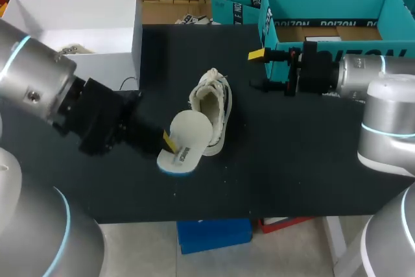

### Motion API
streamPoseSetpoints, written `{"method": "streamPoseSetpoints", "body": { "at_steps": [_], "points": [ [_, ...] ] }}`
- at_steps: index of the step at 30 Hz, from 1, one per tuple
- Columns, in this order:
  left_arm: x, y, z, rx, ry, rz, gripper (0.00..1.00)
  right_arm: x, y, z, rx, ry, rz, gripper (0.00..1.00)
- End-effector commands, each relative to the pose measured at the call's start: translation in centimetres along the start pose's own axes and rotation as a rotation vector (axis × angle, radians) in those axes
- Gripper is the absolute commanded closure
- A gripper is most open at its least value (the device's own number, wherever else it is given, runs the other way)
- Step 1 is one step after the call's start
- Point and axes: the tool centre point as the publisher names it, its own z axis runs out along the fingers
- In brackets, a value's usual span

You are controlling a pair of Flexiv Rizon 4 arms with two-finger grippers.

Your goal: Take the shoe out of the shoebox, open the shoe tongue, remove and reinsert the insole, then place the shoe into the shoebox

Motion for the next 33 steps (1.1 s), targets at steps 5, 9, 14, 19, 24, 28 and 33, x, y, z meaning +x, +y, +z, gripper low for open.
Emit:
{"method": "streamPoseSetpoints", "body": {
  "at_steps": [5, 9, 14, 19, 24, 28, 33],
  "points": [
    [5.0, 0.0, 2.1, -0.114, -0.342, 0.110, 1.00, -0.1, -0.1, 0.2, -0.004, -0.001, 0.000, 0.00],
    [5.9, 1.7, 2.8, -0.132, -0.369, 0.116, 1.00, -0.1, -0.1, 0.2, -0.004, -0.001, 0.000, 0.00],
    [6.3, 4.5, 3.0, -0.170, -0.405, 0.113, 1.00, -0.1, -0.1, 0.2, -0.004, -0.001, 0.000, 0.00],
    [6.4, 6.6, 2.9, -0.172, -0.409, 0.077, 1.00, -0.1, -0.1, 0.2, -0.004, -0.001, 0.000, 0.00],
    [6.4, 6.6, 2.9, -0.172, -0.409, 0.077, 1.00, -0.1, -0.1, 0.2, -0.004, -0.001, 0.000, 0.00],
    [6.4, 6.6, 2.9, -0.172, -0.409, 0.077, 1.00, -0.1, -0.1, 0.2, -0.004, -0.001, 0.000, 0.00],
    [6.4, 6.6, 2.9, -0.172, -0.409, 0.077, 1.00, -0.1, -0.1, 0.2, -0.004, -0.001, 0.000, 0.00]
  ]
}}
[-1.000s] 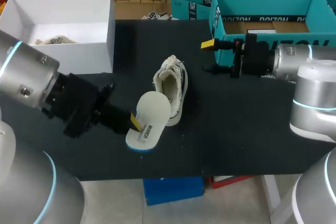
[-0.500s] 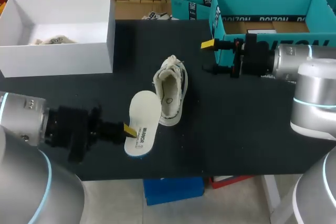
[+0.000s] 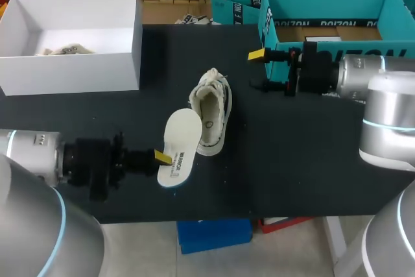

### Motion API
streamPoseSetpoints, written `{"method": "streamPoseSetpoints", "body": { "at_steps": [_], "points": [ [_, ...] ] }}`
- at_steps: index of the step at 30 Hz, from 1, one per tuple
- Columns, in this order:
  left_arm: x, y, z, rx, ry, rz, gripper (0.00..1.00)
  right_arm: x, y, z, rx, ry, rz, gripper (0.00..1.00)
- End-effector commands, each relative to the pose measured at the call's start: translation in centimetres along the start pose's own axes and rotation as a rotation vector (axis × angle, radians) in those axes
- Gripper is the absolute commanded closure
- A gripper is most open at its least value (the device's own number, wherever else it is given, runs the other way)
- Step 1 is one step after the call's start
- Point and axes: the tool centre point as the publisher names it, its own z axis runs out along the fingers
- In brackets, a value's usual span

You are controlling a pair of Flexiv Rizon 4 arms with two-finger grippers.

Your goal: Take the shoe out of the shoebox, open the shoe tongue, remove and reinsert the insole, then place the shoe into the shoebox

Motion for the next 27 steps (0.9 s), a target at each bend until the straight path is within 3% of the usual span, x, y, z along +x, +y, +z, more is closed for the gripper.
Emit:
{"method": "streamPoseSetpoints", "body": {
  "at_steps": [1, 5, 13, 20, 27],
  "points": [
    [-0.1, -0.1, 0.0, -0.004, 0.003, 0.003, 1.00, -0.1, -0.1, 0.2, -0.004, -0.002, 0.000, 0.00],
    [-0.1, -0.1, 0.0, -0.004, 0.003, 0.003, 1.00, -0.1, -0.1, 0.2, -0.004, -0.002, 0.000, 0.00],
    [1.8, -0.3, 3.5, -0.022, 0.003, 0.191, 1.00, -0.1, -0.1, 0.2, -0.004, -0.002, 0.000, 0.00],
    [2.5, 2.2, 4.2, -0.030, -0.002, 0.285, 1.00, -0.1, -0.1, 0.2, -0.004, -0.002, 0.000, 0.00],
    [1.7, 5.5, 5.1, -0.030, 0.011, 0.379, 1.00, -0.1, -0.1, 0.2, -0.004, -0.002, 0.000, 0.00]
  ]
}}
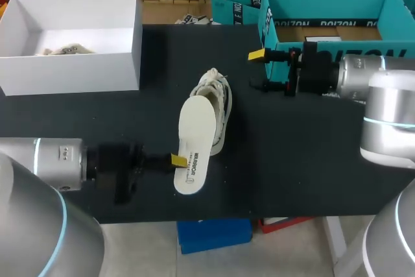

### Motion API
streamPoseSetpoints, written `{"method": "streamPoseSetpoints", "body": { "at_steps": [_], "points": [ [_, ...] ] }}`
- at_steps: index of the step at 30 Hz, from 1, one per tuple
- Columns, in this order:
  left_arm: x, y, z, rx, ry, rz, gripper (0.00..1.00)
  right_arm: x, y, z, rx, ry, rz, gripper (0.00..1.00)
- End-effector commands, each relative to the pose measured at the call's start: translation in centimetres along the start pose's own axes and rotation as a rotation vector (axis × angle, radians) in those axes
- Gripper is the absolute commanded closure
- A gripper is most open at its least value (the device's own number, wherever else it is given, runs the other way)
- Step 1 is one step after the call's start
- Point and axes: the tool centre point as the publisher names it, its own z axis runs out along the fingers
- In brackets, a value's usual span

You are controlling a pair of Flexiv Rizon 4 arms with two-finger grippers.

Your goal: Take the shoe out of the shoebox, open the shoe tongue, remove and reinsert the insole, then place the shoe into the shoebox

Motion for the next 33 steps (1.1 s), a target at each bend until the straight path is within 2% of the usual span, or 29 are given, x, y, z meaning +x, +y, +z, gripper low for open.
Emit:
{"method": "streamPoseSetpoints", "body": {
  "at_steps": [1, 8, 19, 26, 33],
  "points": [
    [0.3, 3.2, 1.7, 0.021, -0.007, 0.028, 1.00, -0.1, -0.1, 0.2, -0.003, -0.002, 0.000, 0.00],
    [-0.3, 7.1, 3.0, -0.015, -0.009, 0.072, 1.00, -0.1, -0.1, 0.2, -0.003, -0.002, 0.000, 0.00],
    [-0.1, 11.1, 4.3, -0.069, -0.020, 0.081, 1.00, -0.1, -0.1, 0.2, -0.003, -0.002, 0.000, 0.00],
    [-0.1, 11.9, 5.6, -0.078, -0.035, 0.062, 1.00, -0.1, -0.1, 0.2, -0.003, -0.002, 0.000, 0.00],
    [-0.1, 11.9, 5.7, -0.079, -0.034, 0.060, 1.00, -0.1, -0.1, 0.2, -0.003, -0.002, 0.000, 0.00]
  ]
}}
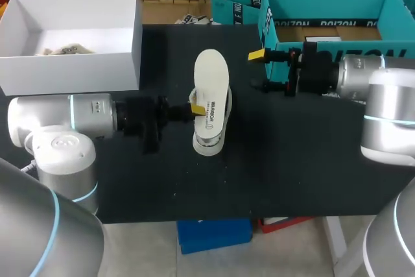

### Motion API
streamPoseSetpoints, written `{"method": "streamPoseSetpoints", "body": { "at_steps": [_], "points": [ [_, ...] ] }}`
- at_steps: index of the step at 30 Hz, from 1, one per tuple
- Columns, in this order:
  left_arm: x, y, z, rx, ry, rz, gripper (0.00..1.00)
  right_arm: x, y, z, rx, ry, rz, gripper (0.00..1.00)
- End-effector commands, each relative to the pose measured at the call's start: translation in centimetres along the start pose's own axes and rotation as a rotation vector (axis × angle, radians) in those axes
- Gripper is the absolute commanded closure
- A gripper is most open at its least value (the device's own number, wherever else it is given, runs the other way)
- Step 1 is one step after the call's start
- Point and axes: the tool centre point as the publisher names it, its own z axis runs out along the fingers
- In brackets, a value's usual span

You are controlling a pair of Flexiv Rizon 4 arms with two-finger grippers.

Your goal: Take the shoe out of the shoebox, open the shoe tongue, remove and reinsert the insole, then place the shoe into the shoebox

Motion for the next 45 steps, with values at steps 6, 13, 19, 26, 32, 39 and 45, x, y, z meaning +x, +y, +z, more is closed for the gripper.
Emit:
{"method": "streamPoseSetpoints", "body": {
  "at_steps": [6, 13, 19, 26, 32, 39, 45],
  "points": [
    [-0.1, 0.0, 0.3, -0.003, 0.005, 0.001, 1.00, 0.0, -0.1, 0.2, -0.003, -0.002, 0.000, 0.00],
    [-0.1, 0.0, 0.3, -0.003, 0.005, 0.001, 1.00, 0.3, 0.0, 0.5, 0.031, -0.005, -0.018, 0.00],
    [-0.1, 0.0, 0.3, -0.003, 0.005, 0.001, 1.00, 0.1, 0.3, 1.3, 0.186, -0.031, -0.078, 0.00],
    [-0.1, 0.0, 0.3, -0.003, 0.005, 0.001, 1.00, -0.7, 0.2, 2.5, 0.290, -0.047, -0.094, 0.00],
    [-0.1, 0.0, 0.3, -0.003, 0.005, 0.001, 1.00, -1.6, -0.1, 3.6, 0.322, -0.042, -0.072, 0.00],
    [-0.1, 0.0, 0.3, -0.003, 0.005, 0.001, 1.00, -1.9, -0.7, 5.0, 0.342, -0.034, -0.061, 0.13],
    [-0.1, 0.0, 0.3, -0.003, 0.005, 0.001, 1.00, -2.3, -1.1, 6.3, 0.354, -0.019, -0.052, 0.16]
  ]
}}
